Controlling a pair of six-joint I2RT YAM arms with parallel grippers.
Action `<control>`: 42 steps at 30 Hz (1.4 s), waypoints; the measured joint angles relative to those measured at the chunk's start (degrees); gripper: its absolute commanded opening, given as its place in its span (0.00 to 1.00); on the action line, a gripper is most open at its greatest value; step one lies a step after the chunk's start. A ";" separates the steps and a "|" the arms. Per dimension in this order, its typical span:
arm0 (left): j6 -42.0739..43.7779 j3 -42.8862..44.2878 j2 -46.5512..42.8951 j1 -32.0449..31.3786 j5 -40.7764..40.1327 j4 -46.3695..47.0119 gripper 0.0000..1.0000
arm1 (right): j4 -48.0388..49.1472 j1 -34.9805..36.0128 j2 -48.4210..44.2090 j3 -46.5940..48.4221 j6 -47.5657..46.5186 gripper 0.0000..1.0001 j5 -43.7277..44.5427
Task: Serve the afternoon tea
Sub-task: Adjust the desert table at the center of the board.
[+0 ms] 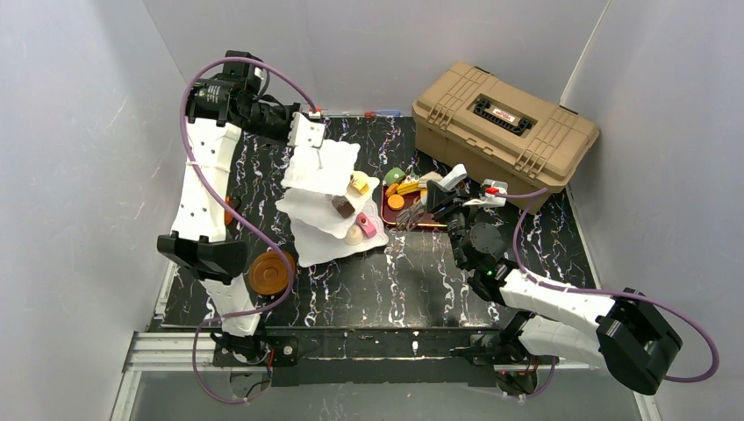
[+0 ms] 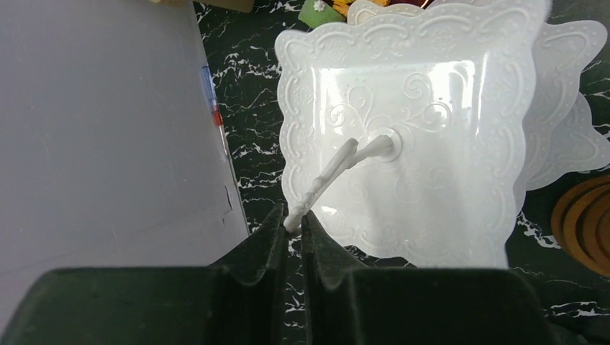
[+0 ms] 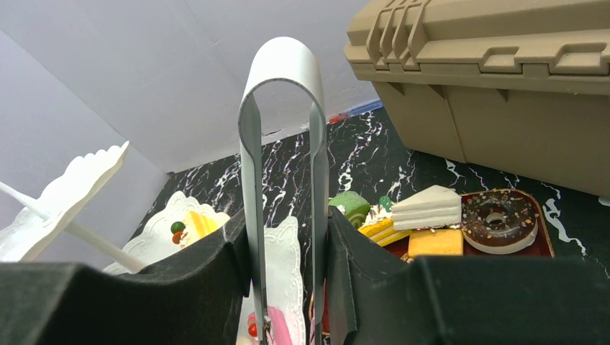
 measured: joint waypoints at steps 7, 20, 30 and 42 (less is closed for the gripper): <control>-7.26 -2.95 -0.70 1.99 -0.09 6.32 0.00 | -0.07 0.00 0.48 0.00 0.17 0.22 0.02; -24.87 -13.53 -6.47 2.78 -1.90 18.78 0.00 | -0.02 -0.66 3.65 0.02 -1.77 0.22 0.24; -37.05 -29.27 -17.20 2.84 -1.62 29.83 0.00 | 0.33 -4.46 9.53 3.19 -6.47 0.22 -0.35; -51.67 -32.81 -18.29 2.78 -7.67 41.79 0.00 | 1.55 -6.40 11.91 5.55 -7.58 0.22 -2.80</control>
